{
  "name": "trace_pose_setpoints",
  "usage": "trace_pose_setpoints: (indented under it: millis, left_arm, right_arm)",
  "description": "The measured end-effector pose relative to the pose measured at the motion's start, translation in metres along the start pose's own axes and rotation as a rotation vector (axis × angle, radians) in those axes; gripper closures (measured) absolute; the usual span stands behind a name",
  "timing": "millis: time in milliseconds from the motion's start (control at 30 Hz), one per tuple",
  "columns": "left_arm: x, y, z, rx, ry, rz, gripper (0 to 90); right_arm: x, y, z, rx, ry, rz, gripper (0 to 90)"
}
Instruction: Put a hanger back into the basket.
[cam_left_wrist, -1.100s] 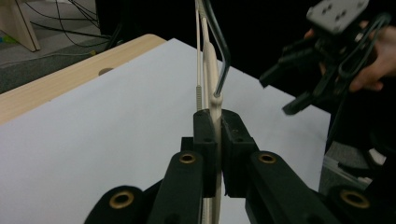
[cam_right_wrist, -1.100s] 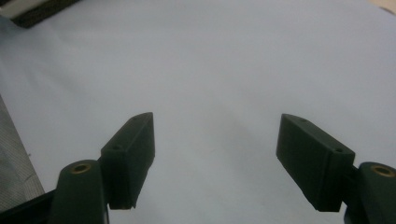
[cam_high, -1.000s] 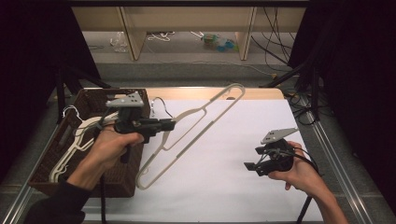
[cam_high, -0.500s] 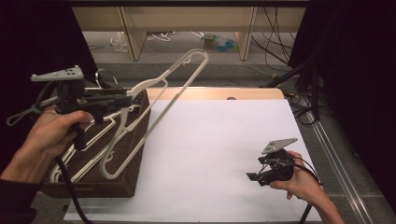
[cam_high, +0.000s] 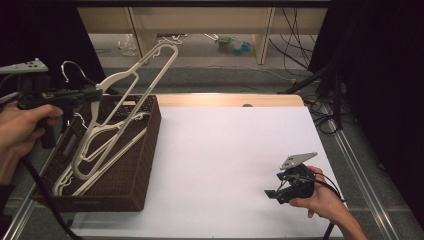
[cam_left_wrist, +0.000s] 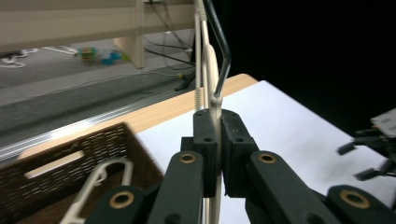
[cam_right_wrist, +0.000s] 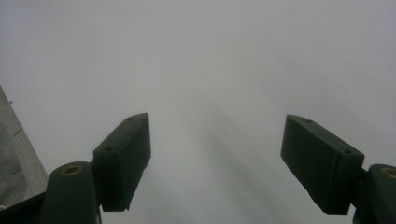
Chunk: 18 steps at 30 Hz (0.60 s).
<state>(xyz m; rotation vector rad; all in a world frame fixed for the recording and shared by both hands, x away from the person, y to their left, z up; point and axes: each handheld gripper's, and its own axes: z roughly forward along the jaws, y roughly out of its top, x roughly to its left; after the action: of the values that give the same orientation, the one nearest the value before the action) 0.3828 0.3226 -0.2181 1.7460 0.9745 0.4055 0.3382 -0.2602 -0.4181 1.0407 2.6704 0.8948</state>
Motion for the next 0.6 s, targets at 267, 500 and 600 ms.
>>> trace_pose_setpoints:
  millis: [267,500,600]
  left_arm:
    - [0.043,-0.023,-0.001,0.033,0.044,0.038,85.9]
    - [0.066,-0.045,-0.001,0.058,0.061,0.045,85.9]
    - [0.071,-0.054,-0.001,0.078,0.056,0.053,85.9]
  right_arm:
    - [0.002,0.0,0.002,0.016,0.006,0.012,25.4]
    - [0.0,-0.001,0.004,0.016,0.01,-0.004,25.4]
    - [0.001,-0.001,0.005,0.024,0.012,-0.001,25.4]
